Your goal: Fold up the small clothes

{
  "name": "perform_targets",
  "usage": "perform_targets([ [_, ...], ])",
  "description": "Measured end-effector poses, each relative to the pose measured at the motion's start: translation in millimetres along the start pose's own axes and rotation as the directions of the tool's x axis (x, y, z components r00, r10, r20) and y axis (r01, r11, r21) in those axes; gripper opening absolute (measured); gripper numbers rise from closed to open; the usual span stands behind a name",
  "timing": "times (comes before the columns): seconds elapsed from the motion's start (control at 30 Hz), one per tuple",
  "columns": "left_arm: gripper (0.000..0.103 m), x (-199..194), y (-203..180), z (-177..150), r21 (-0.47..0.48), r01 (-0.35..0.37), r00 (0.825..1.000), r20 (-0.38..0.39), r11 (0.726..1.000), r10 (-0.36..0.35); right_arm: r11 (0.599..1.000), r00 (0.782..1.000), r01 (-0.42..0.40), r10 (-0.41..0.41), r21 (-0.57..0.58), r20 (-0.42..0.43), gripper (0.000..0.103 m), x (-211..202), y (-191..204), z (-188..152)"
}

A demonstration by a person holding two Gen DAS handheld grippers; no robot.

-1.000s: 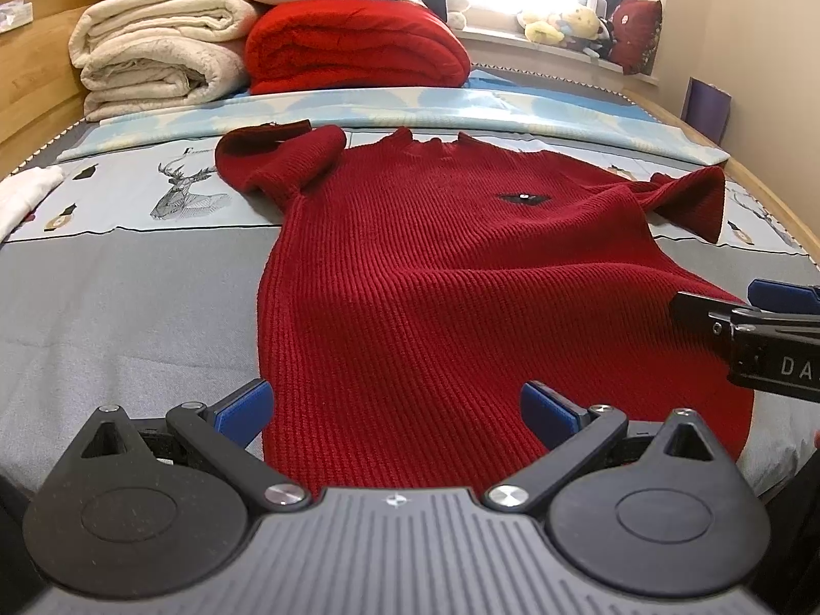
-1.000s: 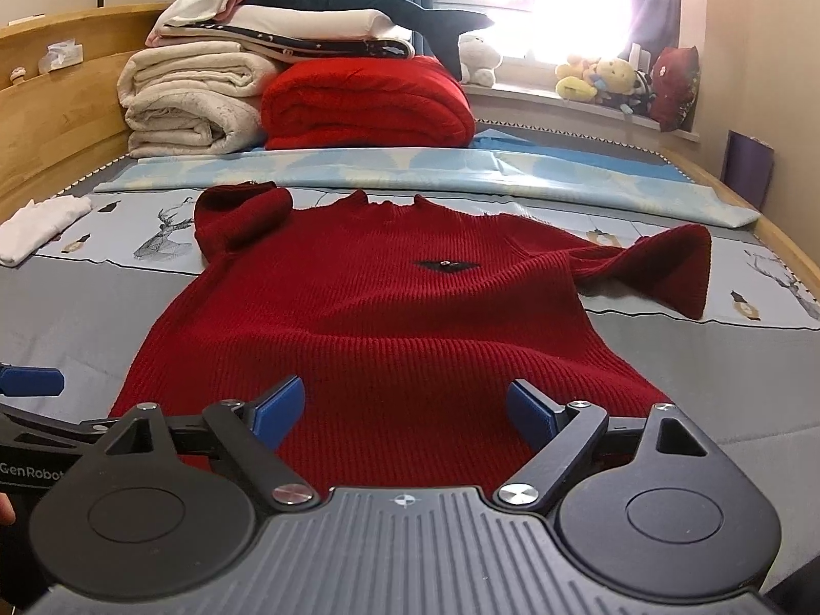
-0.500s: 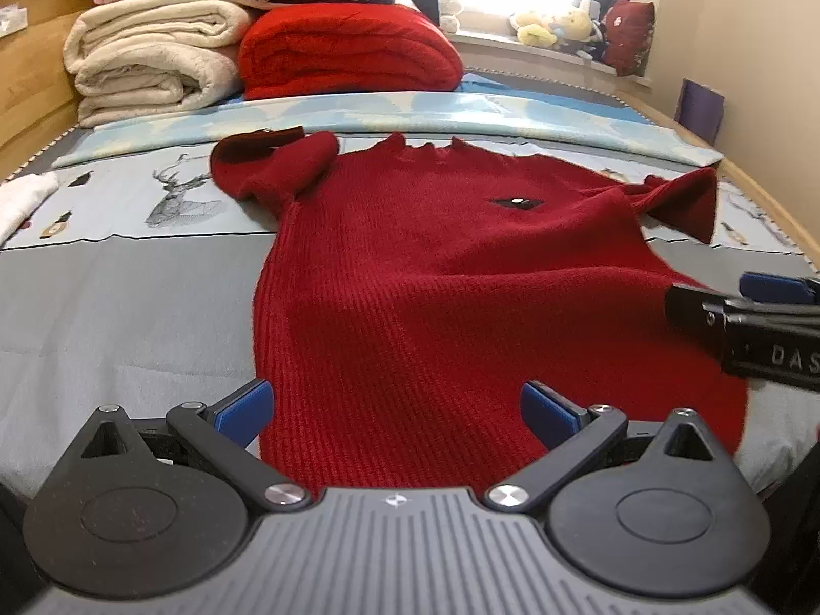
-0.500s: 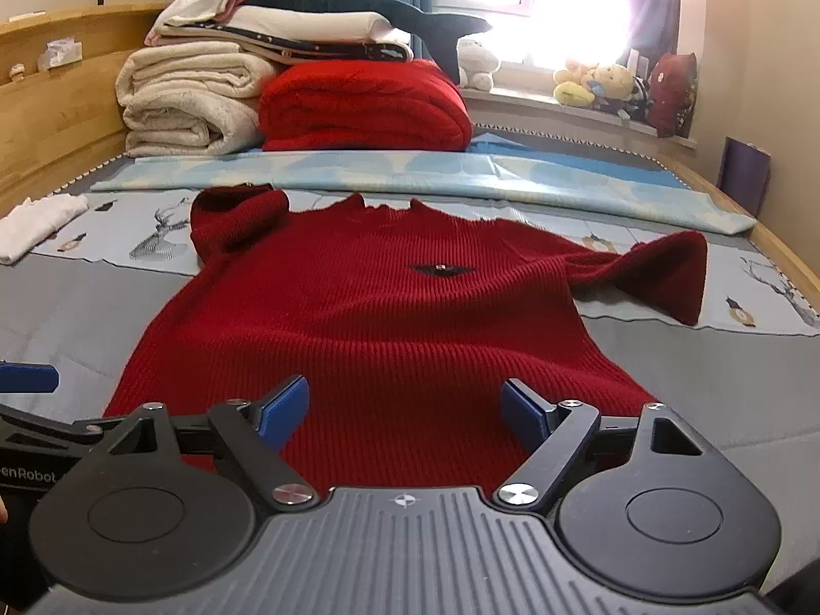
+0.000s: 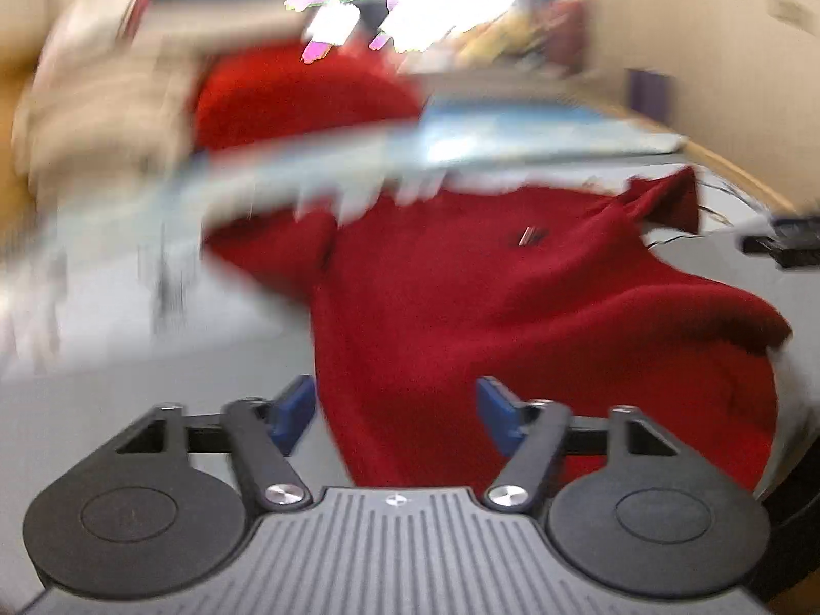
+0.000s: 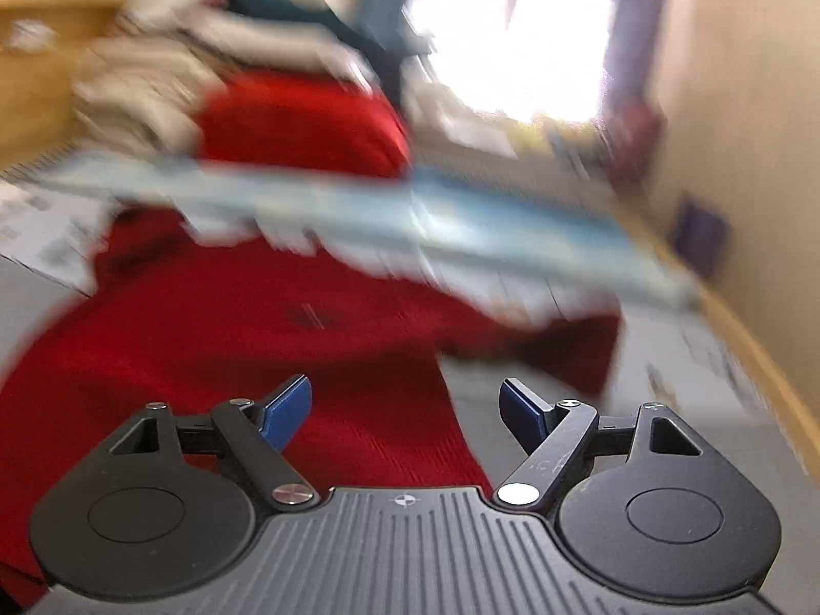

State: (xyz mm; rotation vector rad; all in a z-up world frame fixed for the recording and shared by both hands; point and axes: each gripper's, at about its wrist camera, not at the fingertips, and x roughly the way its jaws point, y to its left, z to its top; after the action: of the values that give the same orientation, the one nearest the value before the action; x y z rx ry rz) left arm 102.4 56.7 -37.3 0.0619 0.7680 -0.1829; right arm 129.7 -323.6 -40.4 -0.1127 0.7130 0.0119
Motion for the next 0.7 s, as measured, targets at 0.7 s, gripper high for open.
perform_targets([
  [0.7,0.062,80,26,-38,-0.139,-0.027,0.917,-0.397,0.990,-0.031,0.957,0.902,0.171,-0.057,0.234,-0.428,0.082,88,-46,-51],
])
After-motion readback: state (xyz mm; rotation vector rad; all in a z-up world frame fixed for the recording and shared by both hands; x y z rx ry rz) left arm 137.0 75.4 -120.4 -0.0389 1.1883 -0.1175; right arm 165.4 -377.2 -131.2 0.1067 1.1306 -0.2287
